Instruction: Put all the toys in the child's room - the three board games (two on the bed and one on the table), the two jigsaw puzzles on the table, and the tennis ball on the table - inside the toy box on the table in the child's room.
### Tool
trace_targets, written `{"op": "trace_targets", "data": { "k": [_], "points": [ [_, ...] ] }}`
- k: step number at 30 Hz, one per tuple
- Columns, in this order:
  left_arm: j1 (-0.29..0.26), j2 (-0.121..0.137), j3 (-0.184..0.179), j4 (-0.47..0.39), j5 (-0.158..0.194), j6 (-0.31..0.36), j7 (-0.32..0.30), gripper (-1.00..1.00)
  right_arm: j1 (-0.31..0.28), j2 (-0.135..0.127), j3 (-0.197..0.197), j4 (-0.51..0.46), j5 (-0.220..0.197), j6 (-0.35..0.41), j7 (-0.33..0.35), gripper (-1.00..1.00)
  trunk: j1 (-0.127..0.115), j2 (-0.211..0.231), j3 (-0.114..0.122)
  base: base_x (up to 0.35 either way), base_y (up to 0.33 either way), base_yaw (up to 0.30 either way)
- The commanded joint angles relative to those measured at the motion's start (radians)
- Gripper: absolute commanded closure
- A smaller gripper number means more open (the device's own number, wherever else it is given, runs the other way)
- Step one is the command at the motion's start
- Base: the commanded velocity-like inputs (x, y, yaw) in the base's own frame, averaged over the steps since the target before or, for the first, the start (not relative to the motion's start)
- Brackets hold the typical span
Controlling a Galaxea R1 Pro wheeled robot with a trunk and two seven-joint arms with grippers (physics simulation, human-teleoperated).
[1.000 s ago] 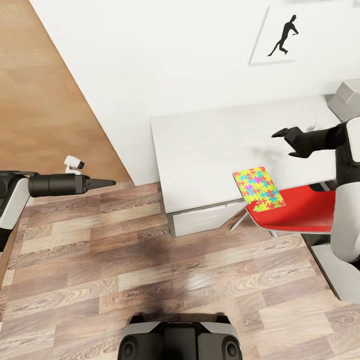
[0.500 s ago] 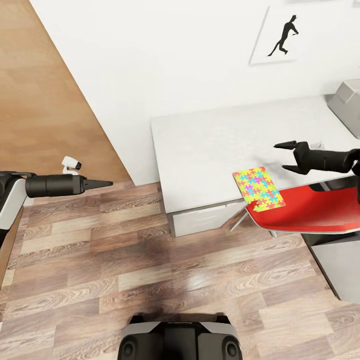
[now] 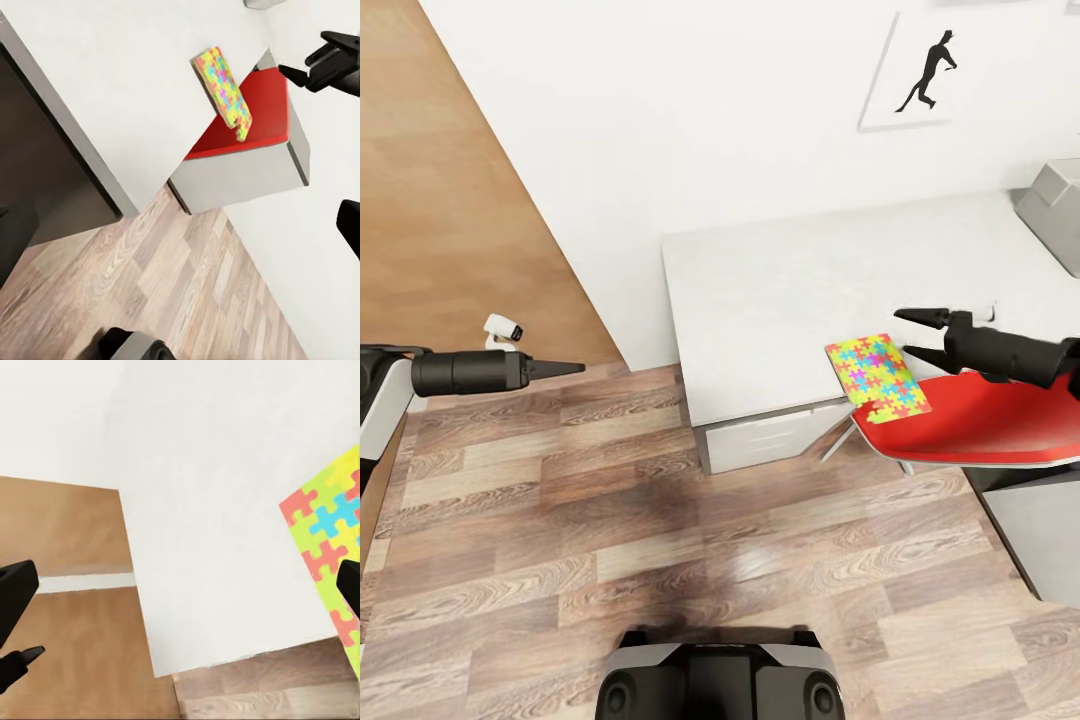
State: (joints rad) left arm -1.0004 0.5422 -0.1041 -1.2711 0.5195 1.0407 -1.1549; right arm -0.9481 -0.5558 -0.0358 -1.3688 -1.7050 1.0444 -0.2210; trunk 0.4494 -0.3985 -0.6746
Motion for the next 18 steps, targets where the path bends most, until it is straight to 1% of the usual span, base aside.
{"op": "trace_targets", "data": {
  "k": [1,3,4,5,8,9,12,16,17,18],
  "points": [
    [-0.001,0.001,-0.002,0.001,0.002,0.005,-0.002,-1.0,0.017,-0.001,-0.001,-0.015,-0.011,0.003,0.0,-1.0,0.001,-0.002,-0.001,0.0,0.0,0.0],
    [0.0,0.002,-0.002,0.003,0.002,0.005,-0.002,-1.0,0.047,-0.002,-0.002,-0.038,-0.011,0.003,0.019,-1.0,0.001,-0.002,-0.001,0.0,0.0,0.0],
    [0.0,0.002,-0.002,0.003,0.002,0.005,-0.002,-1.0,0.047,-0.002,-0.002,-0.038,-0.011,0.003,0.019,-1.0,0.001,-0.002,-0.001,0.0,0.0,0.0],
    [0.0,0.005,-0.002,0.004,0.002,0.005,-0.002,-1.0,0.074,-0.003,-0.002,-0.056,-0.012,0.003,0.041,-1.0,0.001,-0.002,-0.001,0.0,0.0,0.0],
    [0.001,0.014,-0.002,0.007,0.002,0.005,-0.002,-1.0,0.116,-0.004,-0.002,-0.085,-0.012,0.003,0.082,-1.0,0.001,-0.002,-0.001,0.0,0.0,0.0],
    [0.001,0.014,-0.002,0.007,0.002,0.005,-0.002,-1.0,0.116,-0.004,-0.002,-0.085,-0.012,0.003,0.082,-1.0,0.001,-0.002,-0.001,0.0,0.0,0.0],
    [0.001,0.022,-0.002,0.01,0.002,0.005,-0.002,-1.0,0.167,-0.004,-0.002,-0.124,-0.011,0.003,0.127,-1.0,0.001,-0.002,-0.001,0.0,0.0,0.0],
    [0.003,0.03,-0.002,0.025,0.002,0.003,-0.002,-1.0,0.255,-0.004,-0.002,-0.17,-0.009,0.003,0.185,-1.0,0.001,-0.002,-0.001,0.0,0.0,0.0],
    [0.003,0.03,-0.002,0.025,0.002,0.003,-0.002,-1.0,0.255,-0.004,-0.002,-0.17,-0.009,0.003,0.185,-1.0,0.001,-0.002,-0.001,0.0,0.0,0.0],
    [0.003,0.031,-0.002,0.03,0.002,0.003,-0.002,-1.0,0.278,-0.004,-0.002,-0.177,-0.008,0.003,0.2,-1.0,0.001,-0.002,-0.001,0.0,0.0,0.0]
  ]
}}
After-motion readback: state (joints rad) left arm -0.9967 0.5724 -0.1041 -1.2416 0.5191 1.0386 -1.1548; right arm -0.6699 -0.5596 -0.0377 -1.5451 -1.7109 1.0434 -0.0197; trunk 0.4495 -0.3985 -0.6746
